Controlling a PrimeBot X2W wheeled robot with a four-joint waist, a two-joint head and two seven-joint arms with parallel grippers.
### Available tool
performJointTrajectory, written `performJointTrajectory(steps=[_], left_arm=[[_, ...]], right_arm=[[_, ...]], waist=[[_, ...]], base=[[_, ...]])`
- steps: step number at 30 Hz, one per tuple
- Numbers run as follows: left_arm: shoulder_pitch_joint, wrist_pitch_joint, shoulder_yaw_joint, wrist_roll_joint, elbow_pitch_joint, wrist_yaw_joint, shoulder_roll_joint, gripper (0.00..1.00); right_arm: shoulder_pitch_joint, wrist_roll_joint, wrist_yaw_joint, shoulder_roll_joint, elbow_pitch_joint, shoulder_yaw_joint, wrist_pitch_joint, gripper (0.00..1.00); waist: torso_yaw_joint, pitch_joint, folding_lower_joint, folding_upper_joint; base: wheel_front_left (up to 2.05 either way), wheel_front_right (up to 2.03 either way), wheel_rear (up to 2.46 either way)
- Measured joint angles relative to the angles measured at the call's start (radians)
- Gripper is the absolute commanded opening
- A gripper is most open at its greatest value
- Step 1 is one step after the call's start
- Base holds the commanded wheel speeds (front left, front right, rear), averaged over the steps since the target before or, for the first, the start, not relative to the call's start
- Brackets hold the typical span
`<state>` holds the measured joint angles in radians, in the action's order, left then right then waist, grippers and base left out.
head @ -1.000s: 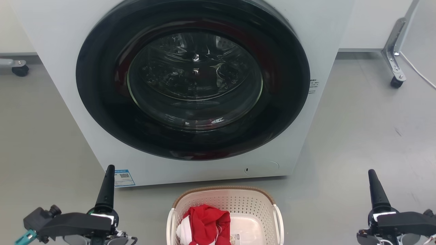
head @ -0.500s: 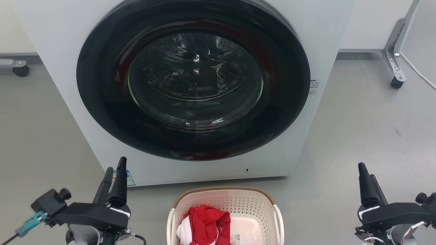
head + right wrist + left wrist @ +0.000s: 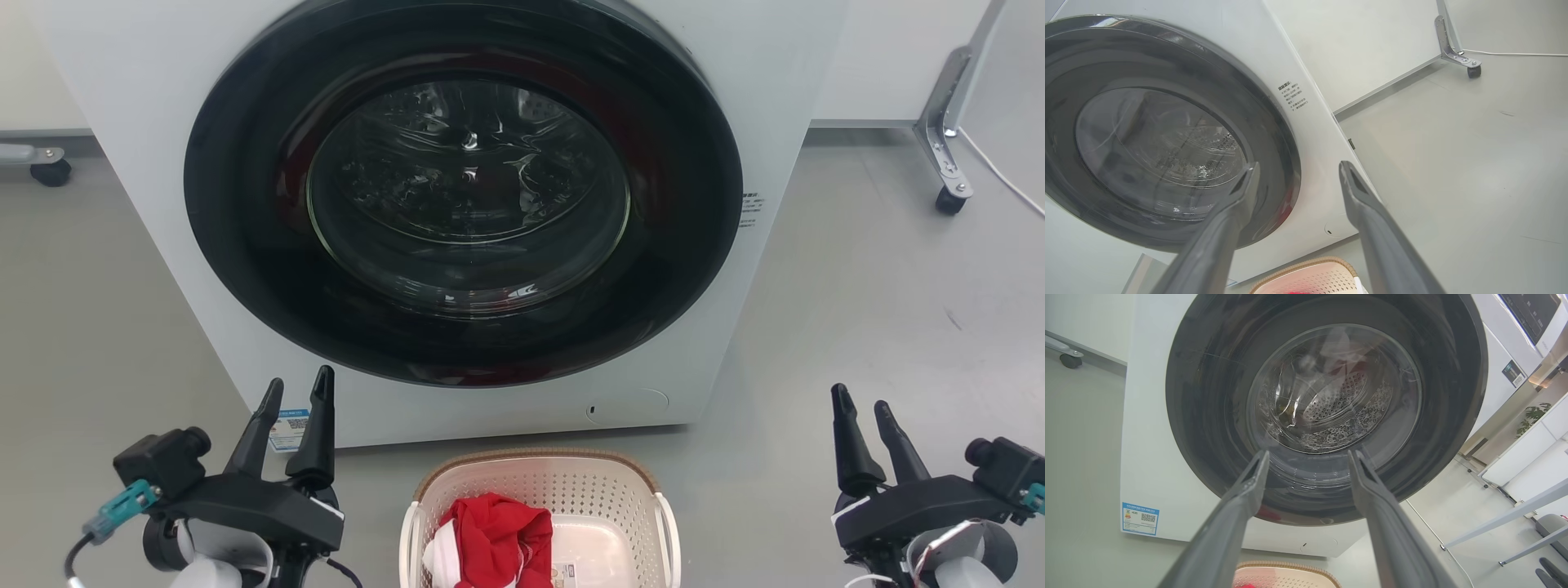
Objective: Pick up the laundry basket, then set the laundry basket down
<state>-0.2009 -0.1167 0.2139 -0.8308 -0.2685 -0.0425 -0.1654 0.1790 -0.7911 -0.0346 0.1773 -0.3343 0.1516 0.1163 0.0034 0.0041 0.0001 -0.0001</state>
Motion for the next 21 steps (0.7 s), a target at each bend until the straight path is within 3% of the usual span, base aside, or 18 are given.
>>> performJointTrajectory(steps=[21], left_arm=[[-0.005, -0.082, 0.077, 0.289, -0.030, 0.080, -0.021, 1.00]], right_arm=[[0.017, 0.340, 0.040, 0.039, -0.041, 0.113, 0.081, 1.00]], waist=[[-0.002, -0.006, 0.0000, 0.0001]], base=[[0.00, 0.00, 0.00]])
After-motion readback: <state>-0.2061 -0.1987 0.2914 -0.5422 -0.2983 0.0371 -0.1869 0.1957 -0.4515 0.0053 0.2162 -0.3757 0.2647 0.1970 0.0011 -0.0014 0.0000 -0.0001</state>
